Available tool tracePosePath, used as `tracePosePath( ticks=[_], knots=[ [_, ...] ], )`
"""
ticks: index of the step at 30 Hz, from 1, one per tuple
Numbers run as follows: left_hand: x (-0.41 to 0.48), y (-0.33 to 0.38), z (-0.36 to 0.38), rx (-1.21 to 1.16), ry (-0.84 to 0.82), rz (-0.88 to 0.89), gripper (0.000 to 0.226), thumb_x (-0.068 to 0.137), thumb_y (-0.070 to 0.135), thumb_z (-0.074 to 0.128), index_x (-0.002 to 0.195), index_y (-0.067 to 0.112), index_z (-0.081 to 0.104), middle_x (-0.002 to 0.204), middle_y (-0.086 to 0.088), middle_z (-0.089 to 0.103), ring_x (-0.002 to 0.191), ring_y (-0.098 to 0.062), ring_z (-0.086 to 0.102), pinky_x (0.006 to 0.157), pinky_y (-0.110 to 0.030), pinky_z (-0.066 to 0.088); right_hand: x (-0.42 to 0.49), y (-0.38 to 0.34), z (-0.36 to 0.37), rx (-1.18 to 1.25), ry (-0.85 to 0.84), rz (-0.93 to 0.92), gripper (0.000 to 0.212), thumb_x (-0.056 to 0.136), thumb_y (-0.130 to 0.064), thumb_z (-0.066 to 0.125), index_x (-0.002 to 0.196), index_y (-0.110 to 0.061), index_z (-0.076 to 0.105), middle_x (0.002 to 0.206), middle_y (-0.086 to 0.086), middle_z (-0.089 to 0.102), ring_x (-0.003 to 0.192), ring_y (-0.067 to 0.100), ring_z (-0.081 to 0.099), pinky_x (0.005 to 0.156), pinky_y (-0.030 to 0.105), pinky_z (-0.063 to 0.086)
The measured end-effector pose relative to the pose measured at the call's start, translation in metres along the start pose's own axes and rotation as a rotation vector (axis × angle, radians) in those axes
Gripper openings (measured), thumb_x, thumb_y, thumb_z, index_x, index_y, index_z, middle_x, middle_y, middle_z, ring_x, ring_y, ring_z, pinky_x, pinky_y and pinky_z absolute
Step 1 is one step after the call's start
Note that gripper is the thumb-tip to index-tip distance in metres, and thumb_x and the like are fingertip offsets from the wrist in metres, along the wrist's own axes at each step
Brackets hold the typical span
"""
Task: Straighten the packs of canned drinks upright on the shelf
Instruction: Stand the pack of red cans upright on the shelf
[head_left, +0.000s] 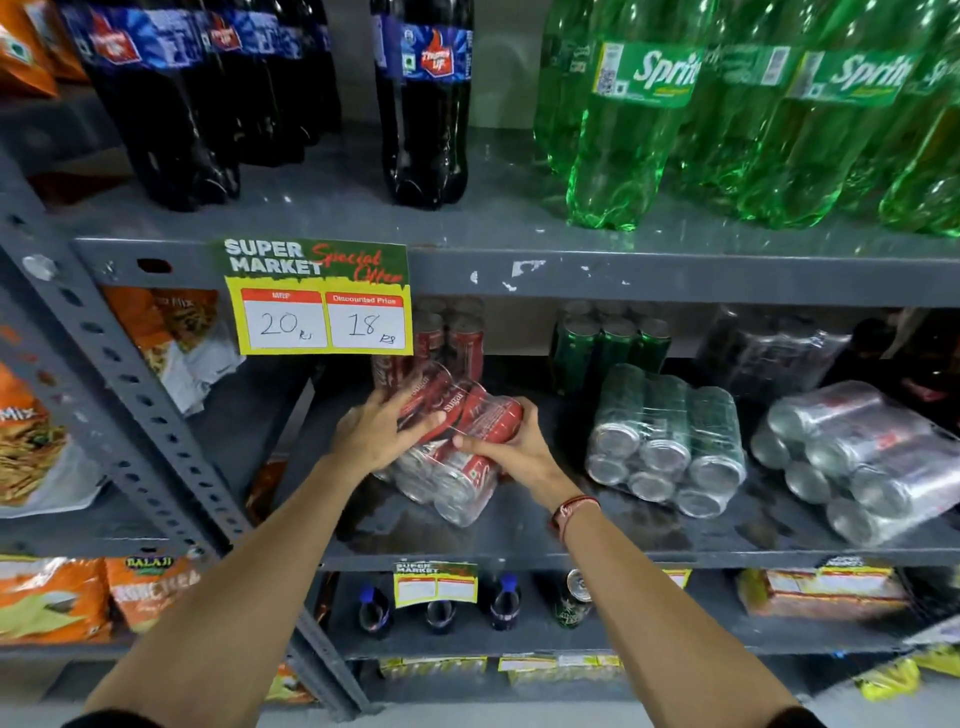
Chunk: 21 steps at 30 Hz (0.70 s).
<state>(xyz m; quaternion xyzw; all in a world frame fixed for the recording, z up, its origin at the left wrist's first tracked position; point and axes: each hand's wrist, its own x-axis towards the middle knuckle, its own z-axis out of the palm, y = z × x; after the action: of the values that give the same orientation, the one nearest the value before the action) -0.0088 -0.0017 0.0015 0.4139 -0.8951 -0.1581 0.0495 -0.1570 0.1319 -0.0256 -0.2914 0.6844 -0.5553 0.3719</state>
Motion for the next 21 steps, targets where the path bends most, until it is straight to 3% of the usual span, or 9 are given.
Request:
tracePosePath(
  ticks=[2, 5, 8, 11, 14, 16, 18, 21],
  knots=[
    [-0.011, 0.0, 0.005, -0.027, 0.099, -0.004, 0.077, 0.076, 0.077, 0.036, 0.143, 0.045, 0.016, 0.147, -0.011, 0.036, 0.125, -0.042, 0.044, 0.101, -0.049, 0.039, -0.004, 0.0, 0.001, -0.009, -0.002, -0.053, 0.097, 0.05, -0.027, 0.093, 0.125, -0.025, 0.032, 0.126, 0.006, 0.056, 0.109, 0.015, 0.061, 0.097, 0.042, 0.051],
    [-0.031, -0.01, 0.011, -0.116, 0.223, 0.003, 0.088, 0.066, 0.085, 0.029, 0.143, 0.043, 0.019, 0.144, -0.011, 0.039, 0.121, -0.04, 0.048, 0.095, -0.051, 0.042, -0.013, -0.002, 0.008, -0.152, 0.039, -0.159, 0.105, 0.038, -0.047, 0.093, 0.125, -0.031, 0.035, 0.126, 0.0, 0.05, 0.117, 0.014, 0.054, 0.102, 0.04, 0.047],
    [-0.061, -0.023, 0.027, -0.257, 0.351, 0.042, 0.094, 0.064, 0.089, 0.022, 0.144, 0.042, 0.012, 0.145, -0.013, 0.034, 0.119, -0.04, 0.05, 0.088, -0.056, 0.048, -0.033, -0.002, 0.014, -0.293, -0.002, -0.343, 0.103, 0.047, -0.037, 0.093, 0.132, -0.025, 0.035, 0.128, 0.001, 0.041, 0.119, 0.004, 0.039, 0.103, 0.022, 0.035],
    [-0.088, -0.035, 0.048, -0.325, 0.394, 0.049, 0.095, 0.07, 0.084, 0.024, 0.145, 0.036, -0.007, 0.15, -0.021, 0.021, 0.11, -0.045, 0.055, 0.077, -0.05, 0.053, -0.05, 0.007, 0.021, -0.432, -0.043, -0.585, 0.096, 0.054, -0.036, 0.089, 0.131, -0.03, 0.033, 0.137, -0.003, 0.027, 0.125, -0.003, 0.028, 0.105, 0.008, 0.023],
    [-0.099, -0.041, 0.061, -0.38, 0.316, 0.006, 0.108, 0.064, 0.088, 0.026, 0.136, 0.033, -0.032, 0.152, -0.028, 0.005, 0.122, -0.047, 0.045, 0.091, -0.052, 0.045, -0.046, 0.024, 0.026, -0.574, -0.093, -0.654, 0.091, 0.061, -0.041, 0.084, 0.132, -0.036, 0.027, 0.151, 0.005, 0.011, 0.146, 0.021, 0.012, 0.116, 0.033, 0.025],
    [-0.1, -0.037, 0.065, -0.416, 0.272, -0.023, 0.112, 0.065, 0.083, 0.037, 0.128, 0.031, -0.038, 0.153, -0.027, -0.004, 0.135, -0.043, 0.03, 0.103, -0.051, 0.035, -0.042, 0.034, 0.026, -0.645, -0.1, -0.694, 0.085, 0.068, -0.039, 0.081, 0.131, -0.035, 0.025, 0.155, 0.005, -0.002, 0.147, 0.033, 0.005, 0.116, 0.047, 0.027],
    [-0.099, -0.031, 0.065, -0.442, 0.247, -0.066, 0.114, 0.066, 0.069, 0.048, 0.127, 0.023, -0.036, 0.152, -0.028, -0.006, 0.139, -0.041, 0.023, 0.108, -0.048, 0.03, -0.04, 0.038, 0.024, -0.669, -0.084, -0.741, 0.078, 0.071, -0.037, 0.078, 0.13, -0.033, 0.027, 0.151, -0.009, -0.005, 0.147, 0.036, 0.004, 0.114, 0.053, 0.029],
    [-0.102, -0.026, 0.061, -0.412, 0.236, -0.075, 0.115, 0.068, 0.064, 0.053, 0.131, 0.018, -0.032, 0.153, -0.028, -0.005, 0.138, -0.042, 0.026, 0.105, -0.048, 0.035, -0.042, 0.036, 0.019, -0.697, -0.075, -0.789, 0.074, 0.074, -0.051, 0.07, 0.133, -0.031, 0.029, 0.153, -0.005, 0.0, 0.147, 0.034, 0.007, 0.114, 0.049, 0.031]
  ],
)
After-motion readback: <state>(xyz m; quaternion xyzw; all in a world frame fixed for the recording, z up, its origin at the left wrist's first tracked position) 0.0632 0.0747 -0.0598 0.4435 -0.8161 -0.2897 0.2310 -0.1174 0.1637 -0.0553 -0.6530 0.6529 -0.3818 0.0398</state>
